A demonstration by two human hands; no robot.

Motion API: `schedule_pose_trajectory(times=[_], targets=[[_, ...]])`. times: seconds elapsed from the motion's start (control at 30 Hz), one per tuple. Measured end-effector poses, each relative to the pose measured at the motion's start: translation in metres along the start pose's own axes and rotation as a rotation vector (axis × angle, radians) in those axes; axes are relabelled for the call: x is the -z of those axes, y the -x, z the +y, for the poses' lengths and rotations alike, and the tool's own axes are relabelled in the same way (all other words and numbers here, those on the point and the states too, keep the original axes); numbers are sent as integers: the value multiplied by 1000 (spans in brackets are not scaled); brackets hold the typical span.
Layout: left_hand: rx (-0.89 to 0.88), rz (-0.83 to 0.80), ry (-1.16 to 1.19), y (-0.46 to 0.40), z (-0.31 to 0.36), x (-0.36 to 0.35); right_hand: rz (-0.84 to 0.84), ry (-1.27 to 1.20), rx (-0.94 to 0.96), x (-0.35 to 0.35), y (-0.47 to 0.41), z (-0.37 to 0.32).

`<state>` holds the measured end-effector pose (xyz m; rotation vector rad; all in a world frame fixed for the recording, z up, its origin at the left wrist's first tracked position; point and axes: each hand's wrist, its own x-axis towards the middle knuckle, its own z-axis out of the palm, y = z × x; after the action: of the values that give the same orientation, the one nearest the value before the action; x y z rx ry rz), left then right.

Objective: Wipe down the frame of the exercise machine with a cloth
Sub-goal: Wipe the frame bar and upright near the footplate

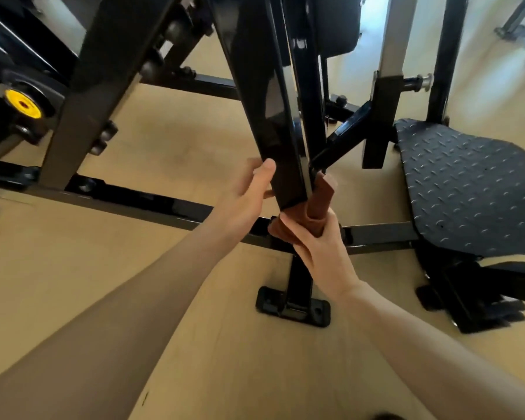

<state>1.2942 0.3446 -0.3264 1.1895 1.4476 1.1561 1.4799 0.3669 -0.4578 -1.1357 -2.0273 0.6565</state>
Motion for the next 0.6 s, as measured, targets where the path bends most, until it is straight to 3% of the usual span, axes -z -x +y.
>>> schedule_pose_trajectory(times=[0.07,0.17,0.2,0.23,0.3,0.4,0.6], targets=[[-8,-8,-13,-2,-4,2,4,-46,79,4,-8,-19],[5,-48,-34,-9,-10,10,180,104,409,8,-43,-44],[4,-70,-36,-11,-11,12,227,111,438,6,-55,-51],[-2,-87,-41,-12,-14,13,254,81,392,2,-61,-55],[-18,-91,-51,-13,-20,9,268,-54,126,-5,-55,-57],[-59,-72,-134,-6,-43,-2,173,121,-28,-8,-18,-37],[17,-238,-822,12,-117,-16,-14,314,-175,-10,36,-2]])
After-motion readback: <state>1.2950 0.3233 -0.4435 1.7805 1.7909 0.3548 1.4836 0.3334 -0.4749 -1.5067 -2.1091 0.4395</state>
